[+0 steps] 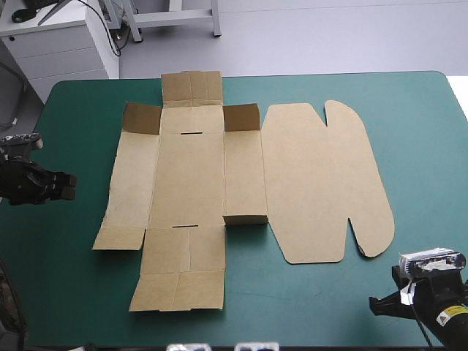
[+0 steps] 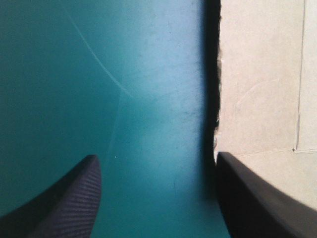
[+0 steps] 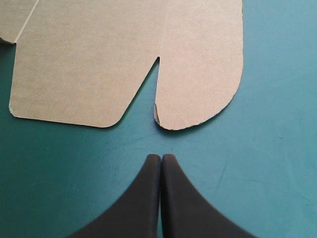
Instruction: Fold the box
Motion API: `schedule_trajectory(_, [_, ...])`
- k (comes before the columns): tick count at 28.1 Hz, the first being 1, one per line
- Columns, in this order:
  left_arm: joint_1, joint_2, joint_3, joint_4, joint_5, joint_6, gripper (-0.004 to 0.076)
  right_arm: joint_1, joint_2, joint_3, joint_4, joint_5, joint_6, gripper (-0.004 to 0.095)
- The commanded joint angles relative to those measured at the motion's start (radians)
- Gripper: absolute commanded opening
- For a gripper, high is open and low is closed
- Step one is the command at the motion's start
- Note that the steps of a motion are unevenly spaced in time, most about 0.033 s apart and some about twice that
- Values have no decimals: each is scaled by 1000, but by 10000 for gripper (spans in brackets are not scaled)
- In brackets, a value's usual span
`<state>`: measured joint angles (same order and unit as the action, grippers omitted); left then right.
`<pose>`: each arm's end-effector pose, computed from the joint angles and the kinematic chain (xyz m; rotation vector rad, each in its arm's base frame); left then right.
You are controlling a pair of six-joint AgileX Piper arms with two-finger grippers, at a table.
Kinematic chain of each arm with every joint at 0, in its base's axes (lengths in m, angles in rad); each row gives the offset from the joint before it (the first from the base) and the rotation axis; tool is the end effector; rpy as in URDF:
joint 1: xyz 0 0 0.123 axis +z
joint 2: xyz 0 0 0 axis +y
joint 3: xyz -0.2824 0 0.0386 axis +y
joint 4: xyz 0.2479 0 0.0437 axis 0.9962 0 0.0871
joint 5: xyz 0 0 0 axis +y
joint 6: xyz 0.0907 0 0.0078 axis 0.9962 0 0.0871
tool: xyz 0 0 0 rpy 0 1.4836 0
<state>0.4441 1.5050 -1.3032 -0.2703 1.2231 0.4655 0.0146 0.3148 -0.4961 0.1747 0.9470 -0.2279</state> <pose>0.2743 0.1052 0.3149 -0.0581 2.8108 -0.1919 0.0497 0.0136 0.2787 -0.2323 2.2238 0.0986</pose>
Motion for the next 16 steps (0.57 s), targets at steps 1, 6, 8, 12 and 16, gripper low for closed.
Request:
schedule_trajectory(1, [-4, 4, -30, -34, -9, 8, 473, 5, 10, -28, 10, -53, -3, -19])
schedule_trajectory(6, [-4, 88, -30, -204, 50, 107, 479, 5, 10, -28, 10, -53, -3, -19])
schedule_trajectory(8, [-4, 121, -30, -290, 66, 137, 479, 5, 10, -28, 10, -53, -3, -19])
schedule_trajectory(12, [-4, 174, -30, -355, 66, 154, 479, 5, 10, -28, 10, -53, -3, -19])
schedule_trajectory(16, [-4, 207, -10, -330, 72, 171, 488, 5, 10, -28, 10, -53, -3, -19])
